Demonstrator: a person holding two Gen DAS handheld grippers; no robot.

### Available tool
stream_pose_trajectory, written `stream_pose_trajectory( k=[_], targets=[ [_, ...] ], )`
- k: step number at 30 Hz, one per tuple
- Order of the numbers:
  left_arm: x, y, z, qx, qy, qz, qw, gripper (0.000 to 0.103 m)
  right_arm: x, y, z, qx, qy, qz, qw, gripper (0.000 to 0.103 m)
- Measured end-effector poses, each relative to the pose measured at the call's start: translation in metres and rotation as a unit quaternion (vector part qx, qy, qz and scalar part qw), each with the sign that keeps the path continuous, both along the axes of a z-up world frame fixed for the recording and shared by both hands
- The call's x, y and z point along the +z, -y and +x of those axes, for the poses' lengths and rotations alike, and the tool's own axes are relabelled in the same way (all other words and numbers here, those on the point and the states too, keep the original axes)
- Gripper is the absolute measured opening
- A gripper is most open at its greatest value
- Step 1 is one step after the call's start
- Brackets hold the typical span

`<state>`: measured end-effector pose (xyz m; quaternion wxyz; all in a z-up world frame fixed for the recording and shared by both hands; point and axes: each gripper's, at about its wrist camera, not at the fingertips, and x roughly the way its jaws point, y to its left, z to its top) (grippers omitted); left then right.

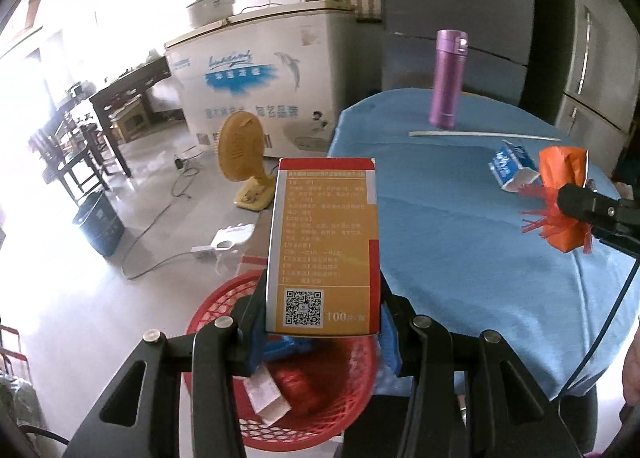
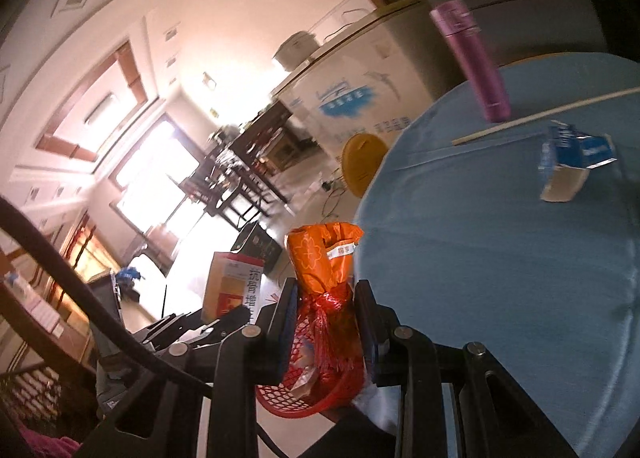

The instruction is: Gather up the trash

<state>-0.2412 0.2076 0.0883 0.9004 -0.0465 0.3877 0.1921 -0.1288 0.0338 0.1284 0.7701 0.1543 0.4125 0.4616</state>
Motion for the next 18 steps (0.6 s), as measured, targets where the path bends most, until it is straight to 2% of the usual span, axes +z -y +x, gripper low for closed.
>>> stream_pose_trajectory(
  k=[10,18],
  targets=[
    [-0.008,-0.033,-0.016,0.03,-0.004,-0.005,0.9995,0.047,-0.008,-0.062,-0.011,0.053,-0.002,-0.019,0.998,0.03],
    [-0.011,-0.047,-0.024,0.039,-0.006,-0.009,0.9992,0.048,-0.016,-0.087,-0.012,0.075,-0.006,-0.029,0.997,0.03]
  ],
)
